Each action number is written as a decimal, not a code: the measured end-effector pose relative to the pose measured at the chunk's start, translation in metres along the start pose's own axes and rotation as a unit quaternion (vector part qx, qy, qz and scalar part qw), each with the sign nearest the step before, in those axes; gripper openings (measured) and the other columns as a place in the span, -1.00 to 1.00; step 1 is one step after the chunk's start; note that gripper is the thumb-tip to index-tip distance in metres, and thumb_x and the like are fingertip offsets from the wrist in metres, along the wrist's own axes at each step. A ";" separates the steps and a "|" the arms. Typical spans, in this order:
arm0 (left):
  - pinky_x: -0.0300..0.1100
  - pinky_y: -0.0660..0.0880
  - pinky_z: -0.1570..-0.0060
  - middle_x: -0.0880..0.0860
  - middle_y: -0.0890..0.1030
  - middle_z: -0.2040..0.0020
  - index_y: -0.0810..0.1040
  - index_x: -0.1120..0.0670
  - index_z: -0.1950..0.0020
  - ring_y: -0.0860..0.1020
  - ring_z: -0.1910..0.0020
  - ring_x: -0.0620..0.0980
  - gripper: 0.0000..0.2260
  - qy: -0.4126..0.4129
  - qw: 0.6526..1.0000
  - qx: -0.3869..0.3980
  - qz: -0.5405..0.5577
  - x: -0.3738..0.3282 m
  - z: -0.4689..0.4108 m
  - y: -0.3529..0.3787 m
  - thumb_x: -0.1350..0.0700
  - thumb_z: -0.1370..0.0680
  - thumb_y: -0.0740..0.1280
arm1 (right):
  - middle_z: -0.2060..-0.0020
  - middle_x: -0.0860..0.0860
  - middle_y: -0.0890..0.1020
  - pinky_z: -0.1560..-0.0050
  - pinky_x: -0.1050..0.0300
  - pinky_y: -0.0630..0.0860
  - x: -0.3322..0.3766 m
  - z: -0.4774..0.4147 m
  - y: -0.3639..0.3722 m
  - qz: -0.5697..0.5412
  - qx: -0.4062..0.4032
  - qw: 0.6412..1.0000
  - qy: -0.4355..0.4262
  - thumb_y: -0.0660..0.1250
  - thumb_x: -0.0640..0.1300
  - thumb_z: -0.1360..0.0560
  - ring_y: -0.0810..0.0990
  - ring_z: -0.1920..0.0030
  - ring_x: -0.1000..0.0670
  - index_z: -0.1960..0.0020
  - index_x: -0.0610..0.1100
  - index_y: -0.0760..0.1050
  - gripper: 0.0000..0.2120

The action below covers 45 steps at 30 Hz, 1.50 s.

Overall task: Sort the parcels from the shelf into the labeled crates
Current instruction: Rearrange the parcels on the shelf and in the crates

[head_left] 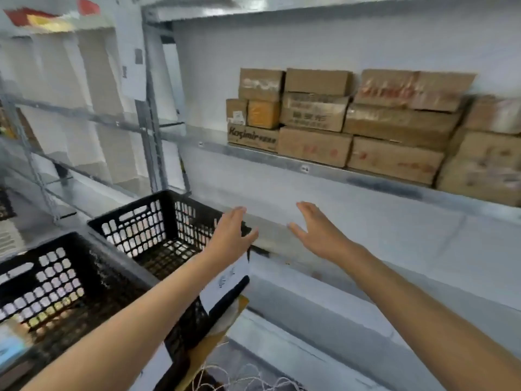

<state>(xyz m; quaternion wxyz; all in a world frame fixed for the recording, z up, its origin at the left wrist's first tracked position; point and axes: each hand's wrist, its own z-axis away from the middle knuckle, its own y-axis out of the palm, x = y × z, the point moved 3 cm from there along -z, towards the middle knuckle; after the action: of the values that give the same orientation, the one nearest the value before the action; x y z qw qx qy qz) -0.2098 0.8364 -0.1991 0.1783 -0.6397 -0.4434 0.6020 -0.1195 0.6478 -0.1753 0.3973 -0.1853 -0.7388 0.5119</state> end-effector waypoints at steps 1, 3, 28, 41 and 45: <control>-0.16 0.11 -0.47 0.10 0.20 -0.57 0.16 0.14 -0.58 0.17 -0.54 0.05 -0.41 0.024 1.000 0.007 0.002 -0.021 -0.006 0.014 -0.06 -0.64 0.26 | -0.59 -0.10 0.10 -0.55 0.07 0.06 -0.017 0.014 -0.013 -0.004 -0.015 1.000 0.020 0.14 0.08 -0.67 0.11 -0.57 -0.07 -0.60 -0.19 0.05 -0.38; -0.15 0.10 -0.47 0.12 0.22 -0.57 0.19 0.15 -0.57 0.20 -0.54 0.07 -0.42 0.072 0.997 0.022 0.003 -0.066 -0.013 0.038 -0.07 -0.63 0.25 | -0.59 -0.08 0.12 -0.55 0.07 0.08 -0.050 0.046 -0.038 -0.008 -0.047 0.997 0.066 0.14 0.11 -0.66 0.14 -0.56 -0.07 -0.60 -0.17 0.06 -0.37; -0.28 0.02 -0.43 0.05 0.13 -0.61 0.13 0.14 -0.60 0.09 -0.57 -0.03 -0.42 0.504 0.825 0.221 0.132 -0.518 -0.033 0.236 -0.05 -0.66 0.22 | -0.39 -0.11 0.40 -0.31 0.04 0.36 -0.272 0.266 -0.301 0.087 -0.290 0.872 0.385 0.18 0.06 -0.66 0.37 -0.40 -0.11 -0.46 -0.14 0.29 -0.55; -0.21 0.01 -0.50 0.06 0.14 -0.60 0.13 0.15 -0.59 0.09 -0.57 -0.03 -0.41 0.562 0.800 0.153 0.146 -0.637 -0.030 0.264 0.01 -0.64 0.27 | -0.49 -0.13 0.32 -0.21 0.25 0.21 -0.347 0.306 -0.407 0.108 -0.348 0.857 0.365 0.18 -0.02 -0.67 0.31 -0.46 -0.10 -0.53 -0.19 0.21 -0.50; -0.26 0.03 -0.46 0.08 0.16 -0.60 0.14 0.15 -0.59 0.11 -0.56 -0.03 -0.41 0.529 0.827 0.124 0.145 -0.667 -0.026 0.263 -0.02 -0.64 0.26 | -0.48 -0.15 0.34 -0.25 0.23 0.21 -0.374 0.309 -0.437 0.094 -0.340 0.873 0.337 0.18 0.03 -0.66 0.30 -0.47 -0.12 -0.54 -0.22 0.21 -0.46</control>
<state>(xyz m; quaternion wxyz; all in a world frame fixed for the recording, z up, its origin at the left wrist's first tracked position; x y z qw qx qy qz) -0.0146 0.1797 0.0143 0.3735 -0.8898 -0.1049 0.2401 -0.0709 0.0274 0.0215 0.4844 -0.5388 -0.6677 0.1712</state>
